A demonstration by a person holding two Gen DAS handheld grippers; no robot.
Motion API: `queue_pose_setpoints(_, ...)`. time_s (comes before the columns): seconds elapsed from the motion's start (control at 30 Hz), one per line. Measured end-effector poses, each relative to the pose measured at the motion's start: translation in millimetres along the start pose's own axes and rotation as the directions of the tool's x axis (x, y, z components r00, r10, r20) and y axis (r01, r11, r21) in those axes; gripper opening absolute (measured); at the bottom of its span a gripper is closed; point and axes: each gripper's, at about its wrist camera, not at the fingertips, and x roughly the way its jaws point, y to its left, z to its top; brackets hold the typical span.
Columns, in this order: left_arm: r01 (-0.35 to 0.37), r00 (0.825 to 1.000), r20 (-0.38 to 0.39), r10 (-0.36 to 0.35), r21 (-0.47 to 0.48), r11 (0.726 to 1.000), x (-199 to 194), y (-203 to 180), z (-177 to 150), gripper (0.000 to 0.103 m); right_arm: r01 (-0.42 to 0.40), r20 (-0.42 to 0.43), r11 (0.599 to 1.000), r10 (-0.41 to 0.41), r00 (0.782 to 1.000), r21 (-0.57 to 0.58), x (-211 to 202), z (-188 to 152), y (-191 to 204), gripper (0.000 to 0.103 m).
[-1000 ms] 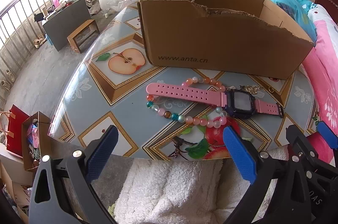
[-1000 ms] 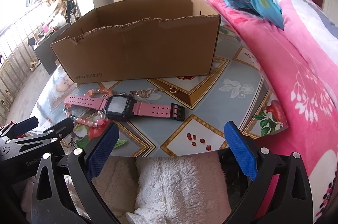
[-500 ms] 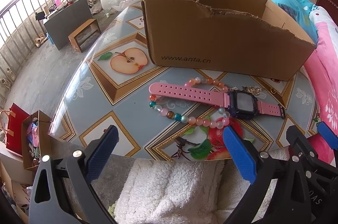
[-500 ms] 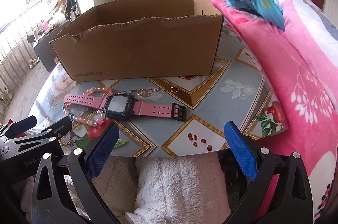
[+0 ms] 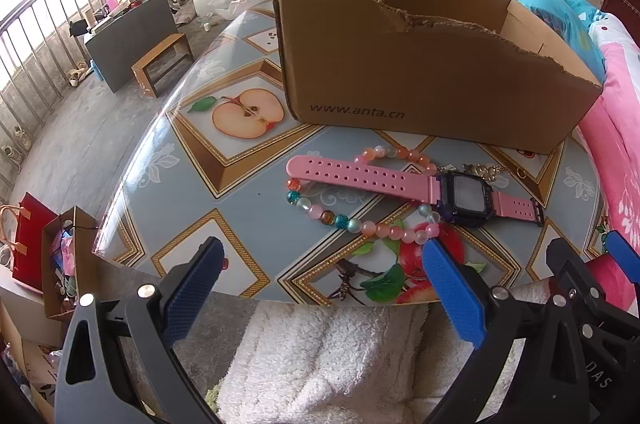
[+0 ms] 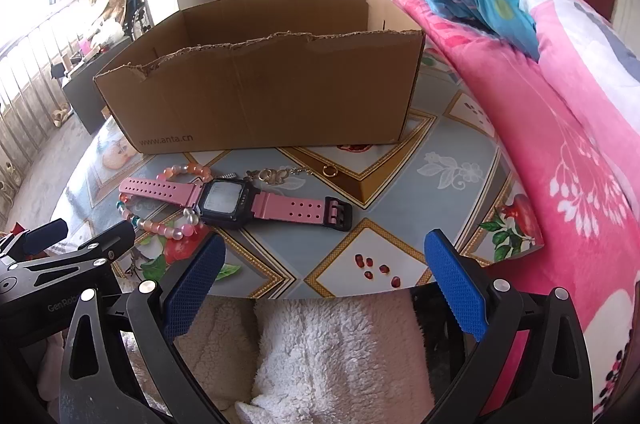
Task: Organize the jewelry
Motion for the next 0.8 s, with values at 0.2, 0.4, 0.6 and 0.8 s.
queue_pose_setpoints(0.2,-0.002,1.000,0.002,0.002,-0.002,1.000,0.9,0.8,0.0,0.097,0.001,0.000,1.000,-0.001,1.000,0.000,0.2,0.4,0.4,0.095)
queue_pose_setpoints(0.4,-0.003,1.000,0.003,0.003,-0.003,1.000,1.0,1.1,0.1,0.097,0.005,0.003,1.000,-0.005,1.000,-0.005,-0.2,2.3,0.7,0.095)
queue_pose_setpoints(0.6,-0.005,1.000,0.002,0.005,-0.008,1.000,1.9,2.1,0.4,0.097,0.005,0.000,1.000,-0.005,1.000,-0.010,0.1,3.0,1.1,0.095)
queue_pose_setpoints(0.8,-0.006,1.000,0.008,0.006,-0.012,1.000,1.8,3.5,-0.5,0.097,0.010,0.008,1.000,-0.010,1.000,-0.022,-1.8,3.9,5.3,0.095)
